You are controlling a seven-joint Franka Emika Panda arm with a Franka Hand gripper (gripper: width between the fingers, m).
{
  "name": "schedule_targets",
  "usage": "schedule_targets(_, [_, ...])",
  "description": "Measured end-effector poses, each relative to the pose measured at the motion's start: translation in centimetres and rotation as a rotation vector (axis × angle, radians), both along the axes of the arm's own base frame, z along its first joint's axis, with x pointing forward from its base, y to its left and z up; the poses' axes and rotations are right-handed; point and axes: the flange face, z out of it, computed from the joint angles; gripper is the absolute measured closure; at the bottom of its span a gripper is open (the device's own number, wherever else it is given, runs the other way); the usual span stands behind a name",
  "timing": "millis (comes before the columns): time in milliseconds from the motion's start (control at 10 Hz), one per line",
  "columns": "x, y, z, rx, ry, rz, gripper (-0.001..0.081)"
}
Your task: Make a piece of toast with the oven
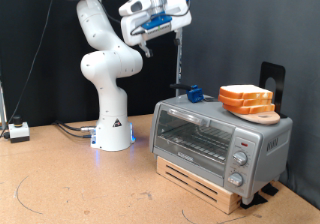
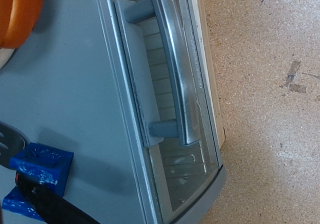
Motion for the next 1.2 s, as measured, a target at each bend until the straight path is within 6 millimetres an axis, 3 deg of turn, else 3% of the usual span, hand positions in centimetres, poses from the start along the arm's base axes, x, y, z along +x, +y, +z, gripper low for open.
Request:
schedule_targets(100, [0.0, -0.1, 0.1, 0.003, 0.0, -0.031, -0.0003])
schedule_targets(300, [-0.1, 0.0, 0.0, 0.096, -0.015, 0.082, -0.0003])
schedule_targets(700, [1.3, -1.3, -4.3, 0.109, 0.026, 0.187, -0.0003])
schedule_targets(1000, [1.0, -1.4, -4.3, 0.15, 0.001, 0.203, -0.0003])
schedule_targets(1200, [0.8, -1.6, -6.1, 0.135, 0.001, 0.182, -0.0003])
